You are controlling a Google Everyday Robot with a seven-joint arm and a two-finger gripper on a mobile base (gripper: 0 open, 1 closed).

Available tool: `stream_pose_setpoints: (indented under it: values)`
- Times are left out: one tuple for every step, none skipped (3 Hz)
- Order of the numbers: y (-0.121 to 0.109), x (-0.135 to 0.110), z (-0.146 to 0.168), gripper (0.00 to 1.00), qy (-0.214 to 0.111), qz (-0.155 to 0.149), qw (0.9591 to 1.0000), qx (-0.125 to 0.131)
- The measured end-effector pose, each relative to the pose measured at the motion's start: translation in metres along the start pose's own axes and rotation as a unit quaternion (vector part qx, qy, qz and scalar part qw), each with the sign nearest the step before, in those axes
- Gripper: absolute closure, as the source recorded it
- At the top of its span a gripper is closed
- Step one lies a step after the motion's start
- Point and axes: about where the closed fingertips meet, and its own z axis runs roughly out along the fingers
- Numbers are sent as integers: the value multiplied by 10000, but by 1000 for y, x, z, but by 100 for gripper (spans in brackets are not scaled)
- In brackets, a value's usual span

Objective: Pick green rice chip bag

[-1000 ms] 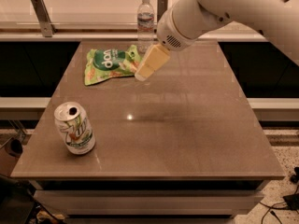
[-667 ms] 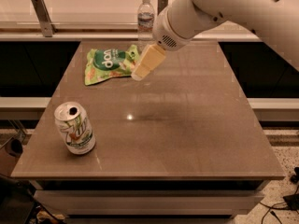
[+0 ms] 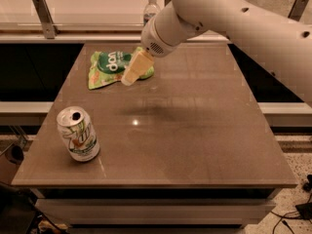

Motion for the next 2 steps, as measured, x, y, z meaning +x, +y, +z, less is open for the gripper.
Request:
stream_pose_setpoints:
  values:
    - [3, -7, 24, 0, -182, 30, 9997, -151]
    - [9, -13, 47, 0, -311, 39, 9991, -280]
